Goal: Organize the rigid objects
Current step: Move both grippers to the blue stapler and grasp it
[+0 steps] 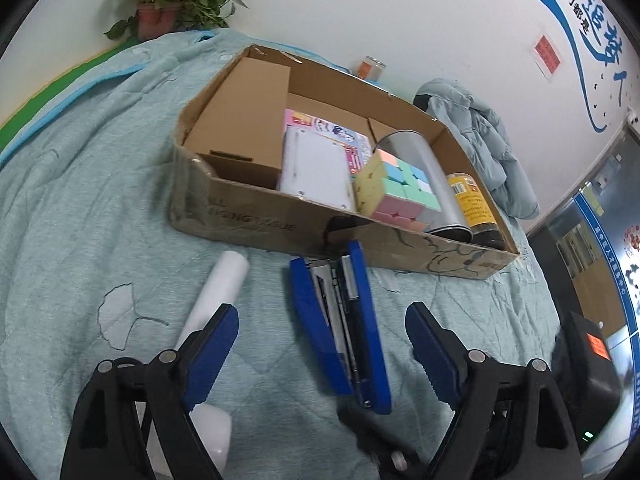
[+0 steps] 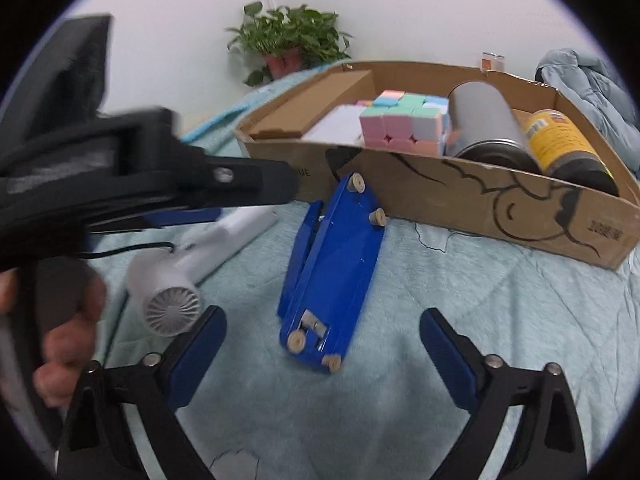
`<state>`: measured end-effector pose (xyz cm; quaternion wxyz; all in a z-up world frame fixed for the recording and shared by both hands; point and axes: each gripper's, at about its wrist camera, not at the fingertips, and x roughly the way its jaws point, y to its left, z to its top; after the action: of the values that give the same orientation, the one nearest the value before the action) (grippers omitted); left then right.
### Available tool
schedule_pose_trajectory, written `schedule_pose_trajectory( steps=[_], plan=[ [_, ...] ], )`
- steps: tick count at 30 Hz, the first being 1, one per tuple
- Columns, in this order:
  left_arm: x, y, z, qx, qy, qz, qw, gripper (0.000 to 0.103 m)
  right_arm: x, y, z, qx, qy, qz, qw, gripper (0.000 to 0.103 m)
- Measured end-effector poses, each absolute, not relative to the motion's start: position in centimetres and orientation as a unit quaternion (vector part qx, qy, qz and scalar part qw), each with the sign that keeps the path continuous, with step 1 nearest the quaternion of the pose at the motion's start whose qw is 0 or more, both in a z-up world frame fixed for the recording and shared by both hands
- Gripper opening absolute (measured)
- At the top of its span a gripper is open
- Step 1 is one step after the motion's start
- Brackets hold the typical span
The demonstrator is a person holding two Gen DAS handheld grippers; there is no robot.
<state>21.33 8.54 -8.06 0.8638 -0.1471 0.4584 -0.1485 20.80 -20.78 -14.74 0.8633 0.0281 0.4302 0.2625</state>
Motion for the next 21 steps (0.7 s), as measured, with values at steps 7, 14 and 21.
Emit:
schedule_pose_trajectory(
  steps=[7,14,21],
  plan=[
    [20.7,9.0,-8.7,-0.144,0.459,-0.151,0.863,0.085,22.2,-21.9,-16.6,0.126,0.463,0.276,0.833,0.049],
    [20.9,6.9,-9.3,-0.147,0.468,-0.179,0.853,0.085,21.8,-29.5,-19.0,0.353,0.457,0.311,0.755,0.035],
    [22.0,2.8,-10.7,-0.147,0.499,-0.213,0.827,0.085,20.3,-35.3,-18.7,0.347,0.432,0.193,0.809,0.046]
  ],
)
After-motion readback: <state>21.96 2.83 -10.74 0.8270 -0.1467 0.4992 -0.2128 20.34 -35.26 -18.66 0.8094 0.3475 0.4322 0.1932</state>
